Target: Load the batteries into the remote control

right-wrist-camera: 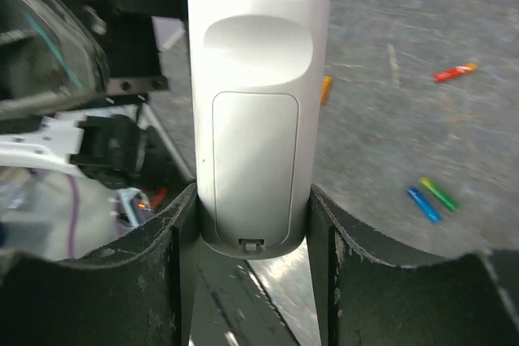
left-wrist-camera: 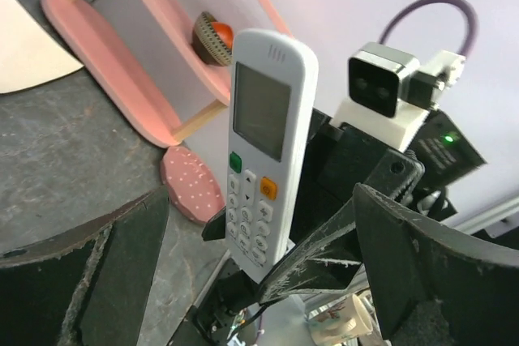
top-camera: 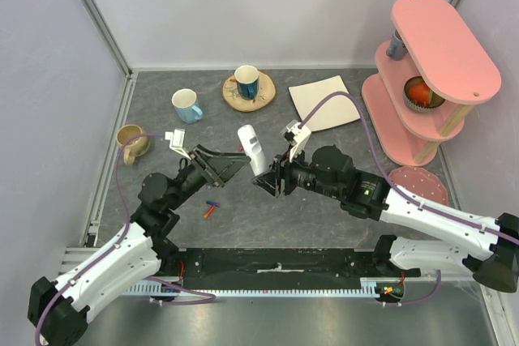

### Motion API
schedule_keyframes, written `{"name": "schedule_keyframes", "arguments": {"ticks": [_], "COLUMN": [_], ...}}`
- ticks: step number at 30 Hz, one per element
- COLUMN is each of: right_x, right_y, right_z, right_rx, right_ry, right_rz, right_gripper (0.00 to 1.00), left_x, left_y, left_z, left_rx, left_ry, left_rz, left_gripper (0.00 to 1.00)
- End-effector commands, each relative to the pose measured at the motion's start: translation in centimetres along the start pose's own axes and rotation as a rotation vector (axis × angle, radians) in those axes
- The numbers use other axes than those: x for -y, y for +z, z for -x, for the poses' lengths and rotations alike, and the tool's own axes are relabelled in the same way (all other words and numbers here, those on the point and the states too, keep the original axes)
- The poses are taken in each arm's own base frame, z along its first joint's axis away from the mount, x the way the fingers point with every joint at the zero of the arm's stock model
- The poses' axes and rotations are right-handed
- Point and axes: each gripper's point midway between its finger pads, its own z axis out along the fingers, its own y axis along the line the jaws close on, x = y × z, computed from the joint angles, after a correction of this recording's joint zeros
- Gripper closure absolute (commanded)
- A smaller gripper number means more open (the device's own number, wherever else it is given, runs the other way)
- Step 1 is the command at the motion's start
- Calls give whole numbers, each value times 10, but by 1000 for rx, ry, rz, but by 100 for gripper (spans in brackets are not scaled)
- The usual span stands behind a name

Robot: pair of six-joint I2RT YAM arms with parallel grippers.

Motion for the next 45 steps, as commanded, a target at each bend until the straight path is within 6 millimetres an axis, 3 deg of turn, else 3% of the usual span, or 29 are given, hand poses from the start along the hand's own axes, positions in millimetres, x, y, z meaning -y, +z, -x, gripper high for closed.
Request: {"name": "schedule_keyframes", "arguments": {"ticks": [1,5,12,18,23,26,31,34,45], "right_x": [46,54,43,36,34,33,33,32,31], "right_y": [-20,-23,-16,-13,-9,-7,-7,-7,-5], "right_z": [-12,-15,-19,-18,-18,-20,-20,-21,-19], "right_rx": [-121,-153,-174,-176,-171,-177,-174,-176,-168], "right_ry": [-182,-239,-279,-297,-298,-303,-306,-305,-305], "right_rz": [-291,-386,-385,-370,-363,-360,-357,-355,-351], "right_gripper": [88,89,89,89,89,89,89,89,89], "left_x": [-21,-25,-31,-35,-41,-41,-41,-40,-44], "left_y": [5,10,24,27,30,31,32,34,36], "left_z": [0,-3,-9,-12,-22,-23,-21,-20,-28], "left_rx": [-51,-83,-161,-171,-208,-208,-197,-191,-210], "left_ry": [86,124,164,176,135,121,126,131,122], "left_rz": [148,151,175,171,170,161,158,152,127], "left_gripper": [1,1,1,10,23,20,6,5,44]}}
